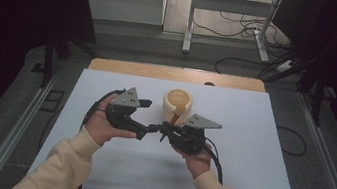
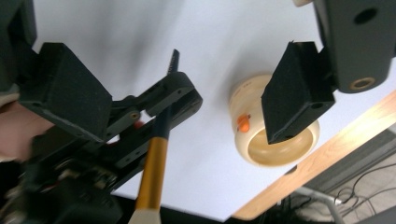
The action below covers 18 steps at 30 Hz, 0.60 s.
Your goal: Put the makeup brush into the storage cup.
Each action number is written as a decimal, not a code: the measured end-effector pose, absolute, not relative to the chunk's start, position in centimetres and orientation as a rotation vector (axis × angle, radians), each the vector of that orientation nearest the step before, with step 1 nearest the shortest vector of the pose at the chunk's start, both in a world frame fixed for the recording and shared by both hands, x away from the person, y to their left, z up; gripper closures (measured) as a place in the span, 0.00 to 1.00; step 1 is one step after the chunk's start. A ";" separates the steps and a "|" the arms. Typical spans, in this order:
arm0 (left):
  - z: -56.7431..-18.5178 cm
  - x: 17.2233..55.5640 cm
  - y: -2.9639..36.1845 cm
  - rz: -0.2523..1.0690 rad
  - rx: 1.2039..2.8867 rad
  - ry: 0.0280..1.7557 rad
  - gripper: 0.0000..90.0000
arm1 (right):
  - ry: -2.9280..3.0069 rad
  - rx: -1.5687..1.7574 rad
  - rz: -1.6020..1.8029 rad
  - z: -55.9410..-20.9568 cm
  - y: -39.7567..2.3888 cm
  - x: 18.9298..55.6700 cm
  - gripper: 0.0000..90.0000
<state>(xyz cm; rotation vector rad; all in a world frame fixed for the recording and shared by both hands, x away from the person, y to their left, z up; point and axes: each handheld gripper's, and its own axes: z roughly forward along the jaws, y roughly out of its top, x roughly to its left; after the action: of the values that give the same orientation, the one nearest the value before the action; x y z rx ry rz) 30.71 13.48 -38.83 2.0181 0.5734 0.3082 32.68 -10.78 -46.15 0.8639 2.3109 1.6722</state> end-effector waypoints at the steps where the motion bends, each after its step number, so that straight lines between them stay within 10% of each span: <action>1: -38.9 30.5 13.7 0.316 2.009 0.569 0.18 | 2.311 0.864 1.671 -46.1 -10.9 32.7 0.87; 18: -43.6 28.9 18.0 0.340 2.027 0.731 0.14 | 2.305 0.860 1.673 -45.7 -11.9 32.5 0.87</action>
<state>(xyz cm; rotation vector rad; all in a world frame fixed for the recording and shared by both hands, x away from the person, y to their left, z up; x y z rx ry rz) 28.95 17.99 -43.58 2.0275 0.7305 0.3403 32.54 -11.93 -45.69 0.8598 2.3047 1.6728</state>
